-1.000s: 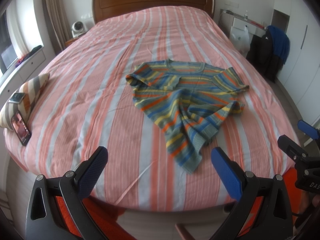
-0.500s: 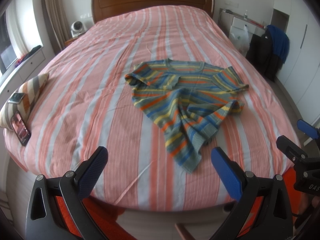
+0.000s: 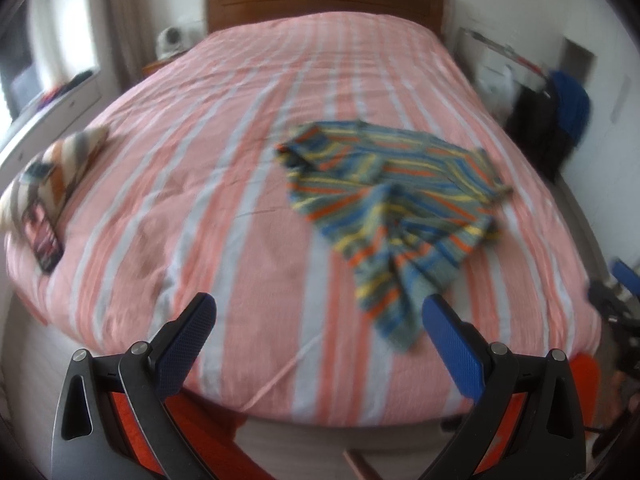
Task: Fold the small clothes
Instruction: 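Grasp the sweater hem with the left tool while the right tool grasps the hem beside it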
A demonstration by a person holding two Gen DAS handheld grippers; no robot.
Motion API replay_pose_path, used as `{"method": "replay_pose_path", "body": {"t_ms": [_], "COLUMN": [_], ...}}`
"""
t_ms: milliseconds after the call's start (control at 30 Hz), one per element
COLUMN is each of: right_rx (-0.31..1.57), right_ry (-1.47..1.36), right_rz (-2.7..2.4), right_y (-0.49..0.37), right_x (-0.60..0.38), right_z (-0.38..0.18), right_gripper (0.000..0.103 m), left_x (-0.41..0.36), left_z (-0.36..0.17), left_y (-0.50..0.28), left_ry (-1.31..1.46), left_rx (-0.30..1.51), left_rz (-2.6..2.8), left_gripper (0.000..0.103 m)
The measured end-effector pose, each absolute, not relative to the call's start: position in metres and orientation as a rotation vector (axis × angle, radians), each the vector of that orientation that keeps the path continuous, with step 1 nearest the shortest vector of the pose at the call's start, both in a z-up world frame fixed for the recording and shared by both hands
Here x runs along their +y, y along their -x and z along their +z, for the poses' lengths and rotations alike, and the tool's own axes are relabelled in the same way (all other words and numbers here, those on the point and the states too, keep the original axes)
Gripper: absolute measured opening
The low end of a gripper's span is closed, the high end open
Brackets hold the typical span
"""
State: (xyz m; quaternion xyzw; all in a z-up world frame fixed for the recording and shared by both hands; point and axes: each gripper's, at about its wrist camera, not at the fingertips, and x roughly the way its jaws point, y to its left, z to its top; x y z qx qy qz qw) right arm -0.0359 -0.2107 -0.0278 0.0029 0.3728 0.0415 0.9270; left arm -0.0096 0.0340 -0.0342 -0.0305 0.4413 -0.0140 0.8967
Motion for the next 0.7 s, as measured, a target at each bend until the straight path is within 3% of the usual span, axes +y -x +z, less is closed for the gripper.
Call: {"method": "replay_pose_path", "body": {"t_ms": [200,700], "right_rx": [0.755,0.809], "right_ry": [-0.062,-0.08], "right_rz": [0.017,0.054], "right_y": [0.035,0.026], "right_x": [-0.238,-0.233], "right_z": [-0.03,-0.048], "right_gripper": [0.103,0.103], "left_x": [0.064,0.005], "left_z": [-0.064,-0.072], "left_y": [0.0,0.009], "left_ry": [0.173,0.038], "left_rx": [0.998,1.001], "left_rz": [0.016,-0.136], "left_gripper": [0.103,0.103]}}
